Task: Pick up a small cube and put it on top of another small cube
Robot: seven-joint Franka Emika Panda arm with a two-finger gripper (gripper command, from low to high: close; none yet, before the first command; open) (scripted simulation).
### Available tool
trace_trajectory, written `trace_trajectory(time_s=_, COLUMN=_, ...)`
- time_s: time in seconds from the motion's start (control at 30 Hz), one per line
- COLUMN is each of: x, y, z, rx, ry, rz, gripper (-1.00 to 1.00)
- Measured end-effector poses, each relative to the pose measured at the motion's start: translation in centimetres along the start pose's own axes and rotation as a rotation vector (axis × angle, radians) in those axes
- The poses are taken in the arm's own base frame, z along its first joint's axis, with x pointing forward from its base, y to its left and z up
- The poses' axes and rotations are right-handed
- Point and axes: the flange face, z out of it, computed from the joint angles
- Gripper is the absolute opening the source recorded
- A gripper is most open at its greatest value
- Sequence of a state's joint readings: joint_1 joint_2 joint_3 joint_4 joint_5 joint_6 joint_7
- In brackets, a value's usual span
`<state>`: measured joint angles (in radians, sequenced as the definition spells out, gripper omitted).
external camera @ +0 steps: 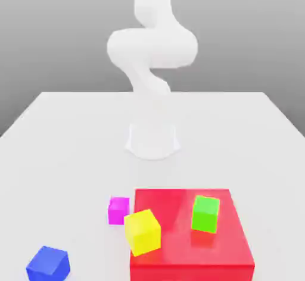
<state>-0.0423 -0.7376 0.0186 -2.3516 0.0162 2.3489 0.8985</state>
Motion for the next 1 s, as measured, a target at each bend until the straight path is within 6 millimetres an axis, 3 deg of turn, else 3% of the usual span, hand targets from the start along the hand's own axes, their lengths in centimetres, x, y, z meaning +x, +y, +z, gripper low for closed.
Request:
trace_trajectory(time_s=0.27, x=-1.7, y=6.5, z=14.4, rx=-0.210, ry=-0.059, rz=0.404, gripper=0.00)
trace_trajectory(time_s=0.5, x=-5.1, y=14.8, z=23.8, rx=-0.403, ry=-0.063, rz=0.753, gripper=0.00)
trace_trajectory(time_s=0.7, x=-9.5, y=22.9, z=29.2, rx=-0.578, ry=-0.031, rz=1.049, gripper=0.00)
trace_trajectory(time_s=0.9, x=-14.9, y=31.0, z=31.9, rx=-0.761, ry=0.035, rz=1.338, gripper=0.00)
trace_trajectory(time_s=1.0, x=-16.5, y=33.0, z=33.3, rx=-0.793, ry=0.035, rz=1.399, gripper=0.00)
